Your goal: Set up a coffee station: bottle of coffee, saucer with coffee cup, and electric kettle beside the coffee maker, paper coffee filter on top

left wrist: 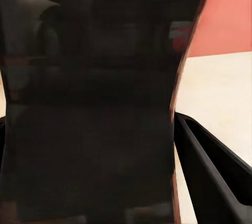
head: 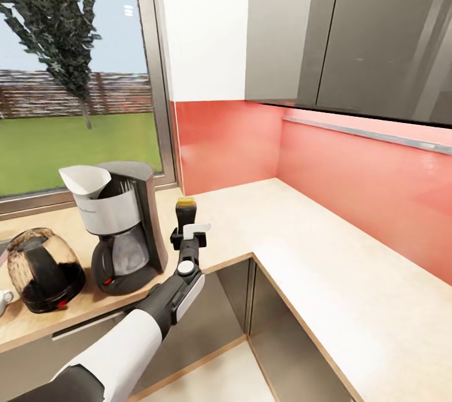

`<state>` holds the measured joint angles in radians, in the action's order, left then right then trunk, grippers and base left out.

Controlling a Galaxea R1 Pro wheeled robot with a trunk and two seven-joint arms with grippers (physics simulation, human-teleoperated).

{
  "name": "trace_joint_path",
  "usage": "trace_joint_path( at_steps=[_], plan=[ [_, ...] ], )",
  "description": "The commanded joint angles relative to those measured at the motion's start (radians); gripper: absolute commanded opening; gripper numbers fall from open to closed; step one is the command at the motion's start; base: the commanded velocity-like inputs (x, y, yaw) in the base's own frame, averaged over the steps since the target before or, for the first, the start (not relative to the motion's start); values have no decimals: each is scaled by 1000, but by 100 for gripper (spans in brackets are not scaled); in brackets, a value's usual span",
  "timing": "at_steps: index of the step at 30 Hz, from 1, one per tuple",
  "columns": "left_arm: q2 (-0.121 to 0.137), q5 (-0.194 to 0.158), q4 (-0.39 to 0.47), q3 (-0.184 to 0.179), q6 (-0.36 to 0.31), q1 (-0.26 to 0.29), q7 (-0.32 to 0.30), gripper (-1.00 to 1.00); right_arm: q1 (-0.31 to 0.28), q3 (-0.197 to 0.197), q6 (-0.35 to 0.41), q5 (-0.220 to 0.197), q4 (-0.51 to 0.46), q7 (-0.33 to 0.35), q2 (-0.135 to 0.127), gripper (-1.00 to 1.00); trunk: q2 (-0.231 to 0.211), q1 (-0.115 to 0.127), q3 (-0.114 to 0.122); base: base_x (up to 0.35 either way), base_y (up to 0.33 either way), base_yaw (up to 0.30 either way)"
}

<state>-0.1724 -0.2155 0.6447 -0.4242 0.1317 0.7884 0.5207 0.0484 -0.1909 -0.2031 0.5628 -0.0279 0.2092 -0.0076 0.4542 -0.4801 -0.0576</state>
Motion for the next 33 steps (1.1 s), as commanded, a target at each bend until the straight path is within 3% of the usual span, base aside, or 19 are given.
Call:
trace_joint_path(
  at_steps=[1, 24, 27, 33],
  plan=[
    [1, -9, -6, -6, 6, 2, 7, -100, 1, -9, -1, 6, -3, 5, 0, 100, 2, -1, -2, 73, 86, 0],
    [2, -8, -14, -6, 6, 2, 9, -100, 1, -9, 1, 6, -3, 6, 0, 100, 2, -1, -2, 102, 41, 0],
    [2, -8, -13, -5, 6, -30, 9, -100, 1, -9, 1, 6, -3, 6, 0, 100, 2, -1, -2, 22, 17, 0],
    [9, -7, -16, -4, 67, -46, 9, -100, 1, -8, 1, 7, -3, 6, 0, 100, 2, -1, -2, 117, 1, 0]
  ],
)
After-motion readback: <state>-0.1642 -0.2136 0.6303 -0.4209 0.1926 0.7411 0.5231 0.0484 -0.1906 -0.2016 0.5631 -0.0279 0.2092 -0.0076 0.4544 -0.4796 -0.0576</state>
